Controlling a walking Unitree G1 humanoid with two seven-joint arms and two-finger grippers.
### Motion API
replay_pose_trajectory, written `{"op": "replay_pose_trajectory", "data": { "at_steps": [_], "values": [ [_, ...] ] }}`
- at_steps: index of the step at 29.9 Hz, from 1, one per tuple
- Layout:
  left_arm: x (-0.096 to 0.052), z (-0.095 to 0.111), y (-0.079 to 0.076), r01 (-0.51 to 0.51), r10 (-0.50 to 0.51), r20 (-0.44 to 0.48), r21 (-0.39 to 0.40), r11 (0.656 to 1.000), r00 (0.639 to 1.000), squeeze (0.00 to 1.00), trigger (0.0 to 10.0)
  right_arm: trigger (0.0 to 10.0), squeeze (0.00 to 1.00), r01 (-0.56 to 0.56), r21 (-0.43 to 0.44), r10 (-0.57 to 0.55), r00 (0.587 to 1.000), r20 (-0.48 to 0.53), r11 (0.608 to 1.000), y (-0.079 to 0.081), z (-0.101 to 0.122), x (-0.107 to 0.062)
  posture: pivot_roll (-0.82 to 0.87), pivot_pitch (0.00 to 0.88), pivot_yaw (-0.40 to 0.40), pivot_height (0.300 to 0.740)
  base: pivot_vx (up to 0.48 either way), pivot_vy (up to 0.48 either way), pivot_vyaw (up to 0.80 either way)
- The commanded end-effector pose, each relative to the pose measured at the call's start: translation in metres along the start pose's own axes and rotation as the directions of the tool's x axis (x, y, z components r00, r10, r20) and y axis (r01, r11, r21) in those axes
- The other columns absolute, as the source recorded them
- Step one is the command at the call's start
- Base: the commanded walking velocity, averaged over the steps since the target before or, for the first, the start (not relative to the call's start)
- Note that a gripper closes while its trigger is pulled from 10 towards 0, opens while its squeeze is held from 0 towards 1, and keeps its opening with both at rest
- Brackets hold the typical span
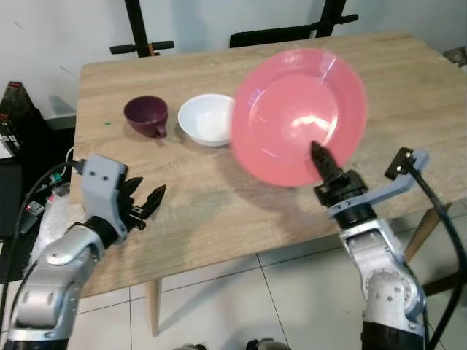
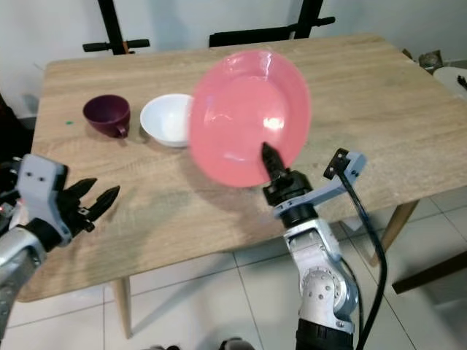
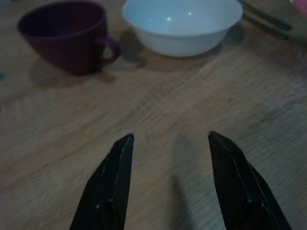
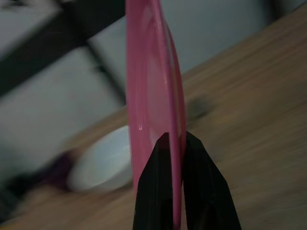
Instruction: Setting the table
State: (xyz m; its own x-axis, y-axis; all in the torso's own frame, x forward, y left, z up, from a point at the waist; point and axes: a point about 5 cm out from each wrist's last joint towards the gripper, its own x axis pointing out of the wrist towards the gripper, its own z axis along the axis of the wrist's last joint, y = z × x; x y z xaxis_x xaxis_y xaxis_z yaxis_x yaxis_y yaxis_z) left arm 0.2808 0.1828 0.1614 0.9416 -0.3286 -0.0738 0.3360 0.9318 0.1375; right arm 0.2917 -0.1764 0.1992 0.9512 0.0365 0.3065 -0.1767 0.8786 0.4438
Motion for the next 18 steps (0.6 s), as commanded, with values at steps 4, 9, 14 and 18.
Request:
{"op": "replay_pose_trajectory", "data": {
  "at_steps": [4, 9, 14, 18],
  "values": [
    [0.008, -0.009, -0.033, 0.026, -0.026, -0.007, 0.004, 1.000, 1.000, 0.00, 10.0, 10.0, 0.00, 0.034, -0.097, -0.028, 0.997, 0.066, 0.995, 0.006, 0.005, 0.000, -0.09, 0.018, 0.078, 0.740, 0.000, 0.000, 0.00],
    [0.009, -0.009, -0.037, -0.011, 0.011, 0.014, 0.020, 1.000, 1.000, 0.00, 10.0, 10.0, 0.00, -0.012, -0.140, 0.017, 0.999, 0.037, 0.990, 0.010, 0.001, -0.003, -0.10, 0.008, 0.081, 0.740, 0.000, 0.000, 0.00],
    [0.006, -0.009, -0.030, -0.137, 0.132, 0.055, 0.083, 0.987, 0.990, 0.00, 10.0, 10.0, 0.00, -0.104, -0.288, 0.081, 0.993, -0.089, 0.952, 0.007, -0.017, -0.021, -0.10, 0.003, 0.048, 0.740, 0.000, 0.000, 0.00],
    [-0.002, -0.007, -0.025, -0.205, 0.197, 0.085, 0.103, 0.973, 0.977, 0.00, 10.0, 10.0, 0.00, -0.117, -0.326, 0.070, 0.986, -0.152, 0.938, -0.001, -0.026, -0.037, -0.11, 0.004, 0.038, 0.740, 0.000, 0.000, 0.00]
  ]
}}
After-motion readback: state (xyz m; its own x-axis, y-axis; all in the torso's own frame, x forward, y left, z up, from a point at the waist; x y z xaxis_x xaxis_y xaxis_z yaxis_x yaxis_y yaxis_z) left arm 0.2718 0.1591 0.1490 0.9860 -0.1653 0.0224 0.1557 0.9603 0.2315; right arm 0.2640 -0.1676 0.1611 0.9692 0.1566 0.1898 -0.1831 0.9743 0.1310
